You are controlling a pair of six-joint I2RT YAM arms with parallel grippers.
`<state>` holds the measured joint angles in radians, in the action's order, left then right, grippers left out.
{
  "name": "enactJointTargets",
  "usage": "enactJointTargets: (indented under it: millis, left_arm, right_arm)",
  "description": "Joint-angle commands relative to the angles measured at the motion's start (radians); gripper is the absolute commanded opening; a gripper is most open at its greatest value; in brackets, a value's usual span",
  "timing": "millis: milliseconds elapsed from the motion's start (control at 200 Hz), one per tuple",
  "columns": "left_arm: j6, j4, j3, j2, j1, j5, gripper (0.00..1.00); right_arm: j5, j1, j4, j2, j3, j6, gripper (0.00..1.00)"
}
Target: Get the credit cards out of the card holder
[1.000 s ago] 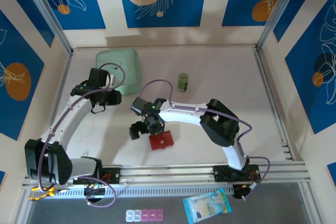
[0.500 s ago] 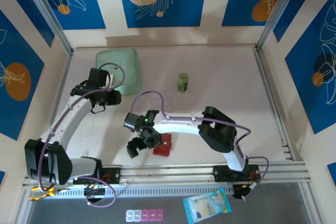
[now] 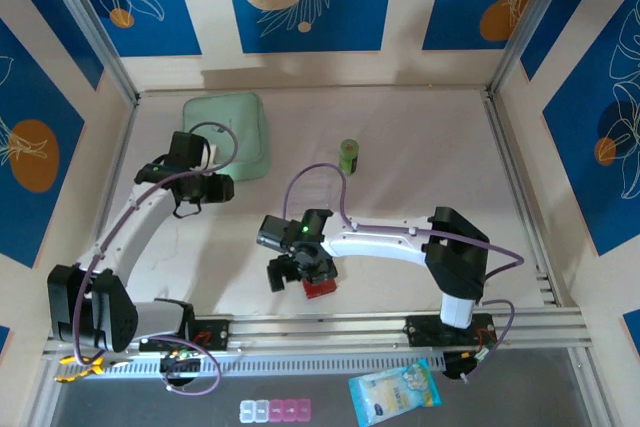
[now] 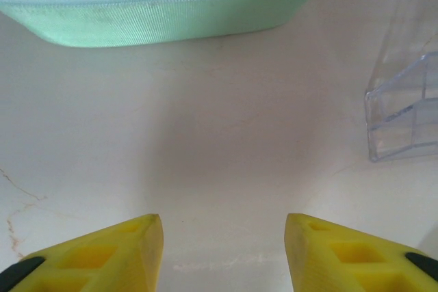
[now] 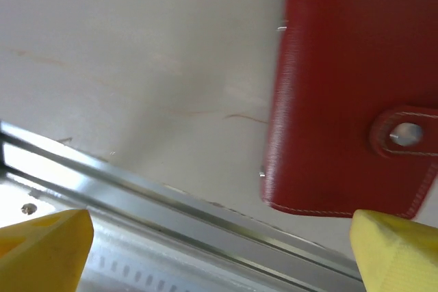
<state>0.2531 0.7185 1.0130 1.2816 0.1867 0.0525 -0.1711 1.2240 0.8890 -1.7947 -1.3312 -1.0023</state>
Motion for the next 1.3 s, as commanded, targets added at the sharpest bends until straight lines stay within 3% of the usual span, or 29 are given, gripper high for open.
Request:
enactJointTargets:
  millis: [0, 540, 735, 1030, 1295]
  left_arm:
    - [0.02, 0.01, -0.025, -0.021, -0.012, 0.038, 0.51]
    - [0.084, -0.091, -0.092, -0.017, -0.014, 0.103, 0.53]
    - [0.055, -0.034, -0.046, -0.009, -0.015, 0.12, 0.54]
    - [-0.012, 0.005, -0.008, -0.002, -0.016, 0.057, 0.55]
    - [-0.018, -0.001, -0.013, -0.011, -0.032, 0.054, 0.56]
  right_arm:
    - [-0.059, -0.006, 0.03, 0.015, 0.032, -0.088, 0.98]
    - [0.029, -0.129, -0.047, -0.017, 0.111, 0.124, 0.98]
    - [0.063, -0.131, -0.064, -0.059, 0.092, 0.158, 0.95]
    - [0.052, -0.123, -0.053, -0.123, 0.066, 0.163, 0.93]
    - [0.035, -0.109, -0.031, -0.145, 0.038, 0.144, 0.83]
